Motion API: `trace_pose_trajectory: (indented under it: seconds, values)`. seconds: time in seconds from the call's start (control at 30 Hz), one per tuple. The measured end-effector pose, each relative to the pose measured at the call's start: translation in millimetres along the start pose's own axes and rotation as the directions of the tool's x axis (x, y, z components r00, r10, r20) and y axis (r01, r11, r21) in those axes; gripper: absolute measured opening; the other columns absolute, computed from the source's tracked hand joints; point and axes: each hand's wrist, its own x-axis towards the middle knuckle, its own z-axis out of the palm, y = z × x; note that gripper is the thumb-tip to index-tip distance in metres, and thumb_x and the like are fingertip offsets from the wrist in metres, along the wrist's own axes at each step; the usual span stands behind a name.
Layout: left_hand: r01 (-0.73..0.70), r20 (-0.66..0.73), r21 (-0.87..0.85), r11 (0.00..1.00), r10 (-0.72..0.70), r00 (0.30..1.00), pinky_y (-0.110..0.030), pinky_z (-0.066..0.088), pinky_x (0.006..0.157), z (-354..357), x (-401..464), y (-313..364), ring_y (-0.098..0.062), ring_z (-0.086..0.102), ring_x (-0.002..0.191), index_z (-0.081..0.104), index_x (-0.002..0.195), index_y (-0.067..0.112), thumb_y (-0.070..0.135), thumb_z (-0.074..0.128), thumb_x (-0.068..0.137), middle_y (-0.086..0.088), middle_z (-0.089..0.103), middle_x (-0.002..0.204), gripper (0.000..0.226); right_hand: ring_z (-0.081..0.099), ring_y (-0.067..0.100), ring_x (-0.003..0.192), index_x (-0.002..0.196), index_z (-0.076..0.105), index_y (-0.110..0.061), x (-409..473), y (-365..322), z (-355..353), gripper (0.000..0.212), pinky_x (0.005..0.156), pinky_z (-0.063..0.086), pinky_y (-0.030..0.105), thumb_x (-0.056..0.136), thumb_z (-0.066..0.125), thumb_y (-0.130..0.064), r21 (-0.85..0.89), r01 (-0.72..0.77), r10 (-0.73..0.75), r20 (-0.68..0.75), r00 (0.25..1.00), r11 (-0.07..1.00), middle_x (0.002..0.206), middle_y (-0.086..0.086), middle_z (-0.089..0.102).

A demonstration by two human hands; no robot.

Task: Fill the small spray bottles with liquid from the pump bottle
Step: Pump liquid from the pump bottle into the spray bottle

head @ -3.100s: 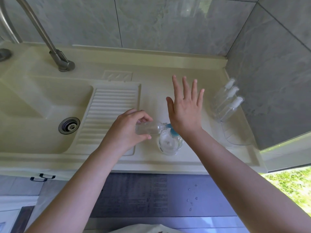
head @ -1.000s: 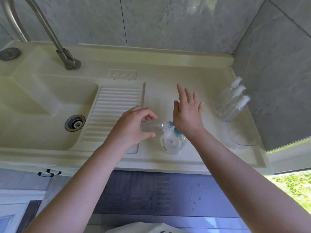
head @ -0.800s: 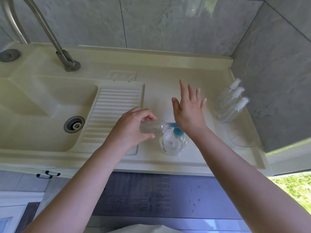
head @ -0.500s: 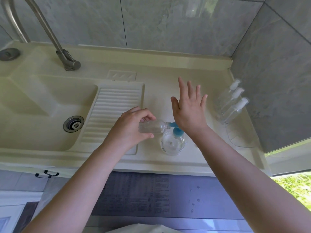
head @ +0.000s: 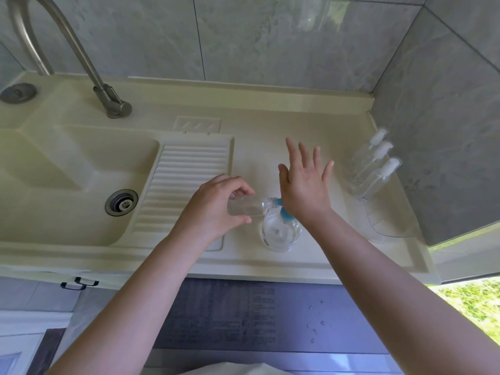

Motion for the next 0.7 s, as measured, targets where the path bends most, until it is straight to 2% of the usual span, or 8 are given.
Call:
trace_pose_trajectory:
  seconds: [0.17, 0.3, 0.43, 0.6, 0.7]
  values:
    - [0.004, 0.0, -0.006, 1.0, -0.004, 1.0, -0.025, 0.048, 0.086, -1, 0, 1, -0.005, 0.058, 0.093, 0.069, 0.1, 0.03, 0.019, 0.091, 0.062, 0.017, 0.06, 0.099, 0.045, -0.004, 0.037, 0.152, 0.159, 0.007, -0.027, 6, 0, -8, 0.058, 0.119, -0.003, 0.059, 0.107, 0.031, -0.036, -0.017, 0.02, -0.02, -0.009, 1.0, 1.0, 0.166, 0.009, 0.01]
    - [0.001, 0.012, 0.002, 1.0, -0.001, 1.0, -0.023, 0.047, 0.086, 0, 0, 3, -0.006, 0.058, 0.093, 0.069, 0.101, 0.029, 0.019, 0.091, 0.063, 0.017, 0.059, 0.099, 0.046, -0.007, 0.036, 0.152, 0.159, 0.007, -0.03, 1, 5, 2, 0.055, 0.12, -0.005, 0.057, 0.107, 0.025, -0.034, 0.022, -0.058, 0.055, 0.121, 0.991, 0.998, 0.167, 0.007, 0.006]
    - [0.003, 0.008, 0.008, 1.0, -0.004, 1.0, -0.022, 0.046, 0.085, 0, 0, 2, -0.005, 0.057, 0.093, 0.069, 0.101, 0.03, 0.02, 0.091, 0.063, 0.016, 0.06, 0.1, 0.046, -0.007, 0.035, 0.152, 0.159, 0.005, -0.028, 4, 5, -6, 0.058, 0.12, -0.005, 0.057, 0.107, 0.029, -0.039, -0.015, -0.032, 0.032, 0.015, 0.999, 0.999, 0.167, 0.007, 0.005]
    - [0.006, 0.006, 0.013, 1.0, -0.006, 1.0, -0.022, 0.047, 0.084, -1, 0, 3, -0.005, 0.057, 0.093, 0.069, 0.101, 0.03, 0.019, 0.091, 0.062, 0.016, 0.06, 0.101, 0.046, -0.01, 0.03, 0.153, 0.159, 0.012, -0.03, 1, 6, 0, 0.054, 0.12, -0.006, 0.057, 0.107, 0.027, -0.036, 0.001, 0.005, -0.006, 0.052, 0.999, 1.0, 0.167, 0.005, 0.008]
    - [0.003, 0.007, 0.02, 1.0, -0.003, 1.0, -0.022, 0.046, 0.084, -2, -1, 4, -0.006, 0.057, 0.093, 0.069, 0.101, 0.029, 0.019, 0.091, 0.062, 0.016, 0.06, 0.1, 0.046, -0.01, 0.03, 0.153, 0.159, 0.01, -0.027, 6, 6, -7, 0.058, 0.119, -0.007, 0.056, 0.106, 0.029, -0.041, -0.063, 0.068, -0.07, -0.027, 0.997, 0.996, 0.167, 0.006, 0.007]
